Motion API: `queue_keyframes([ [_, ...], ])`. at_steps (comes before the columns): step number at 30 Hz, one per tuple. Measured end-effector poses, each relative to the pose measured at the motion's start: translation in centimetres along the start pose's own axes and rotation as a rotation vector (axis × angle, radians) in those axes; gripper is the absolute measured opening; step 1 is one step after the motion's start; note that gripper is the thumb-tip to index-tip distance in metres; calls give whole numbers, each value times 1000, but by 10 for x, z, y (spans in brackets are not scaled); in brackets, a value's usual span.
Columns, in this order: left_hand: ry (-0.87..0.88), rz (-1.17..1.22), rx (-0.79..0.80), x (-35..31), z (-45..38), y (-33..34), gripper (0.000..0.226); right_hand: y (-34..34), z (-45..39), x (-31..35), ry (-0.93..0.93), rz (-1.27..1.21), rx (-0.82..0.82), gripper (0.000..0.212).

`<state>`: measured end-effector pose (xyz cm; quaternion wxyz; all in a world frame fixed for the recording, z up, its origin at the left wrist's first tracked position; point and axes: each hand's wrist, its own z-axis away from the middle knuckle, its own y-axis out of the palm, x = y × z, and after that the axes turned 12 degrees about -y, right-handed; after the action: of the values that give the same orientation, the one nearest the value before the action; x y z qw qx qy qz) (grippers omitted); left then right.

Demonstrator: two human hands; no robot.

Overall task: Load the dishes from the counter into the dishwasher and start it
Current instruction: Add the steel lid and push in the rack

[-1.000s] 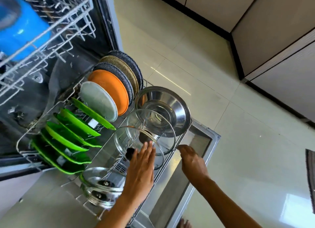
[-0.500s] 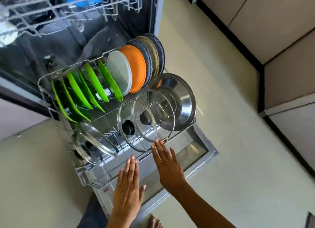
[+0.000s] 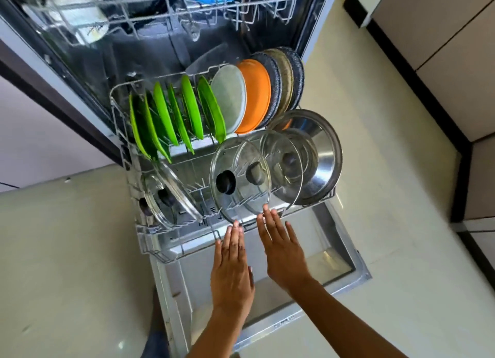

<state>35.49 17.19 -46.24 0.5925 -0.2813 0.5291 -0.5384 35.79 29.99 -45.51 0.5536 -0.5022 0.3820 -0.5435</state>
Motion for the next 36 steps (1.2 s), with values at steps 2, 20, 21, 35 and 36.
queue_keyframes([
  [2,-6,14,-37,0,-19,-6,94,-6,-21,-3,-4,-2,-3,94],
  [20,-19,-234,87,25,-205,-91,97,-66,-212,-31,-80,34,186,91],
  [21,-11,-245,86,26,-214,-95,98,-70,-221,-32,-82,37,195,92],
  [35,64,-223,74,48,-270,-113,95,-82,-275,-38,-77,49,235,102],
  [36,62,-230,68,48,-274,-113,94,-82,-278,-38,-75,59,222,101],
])
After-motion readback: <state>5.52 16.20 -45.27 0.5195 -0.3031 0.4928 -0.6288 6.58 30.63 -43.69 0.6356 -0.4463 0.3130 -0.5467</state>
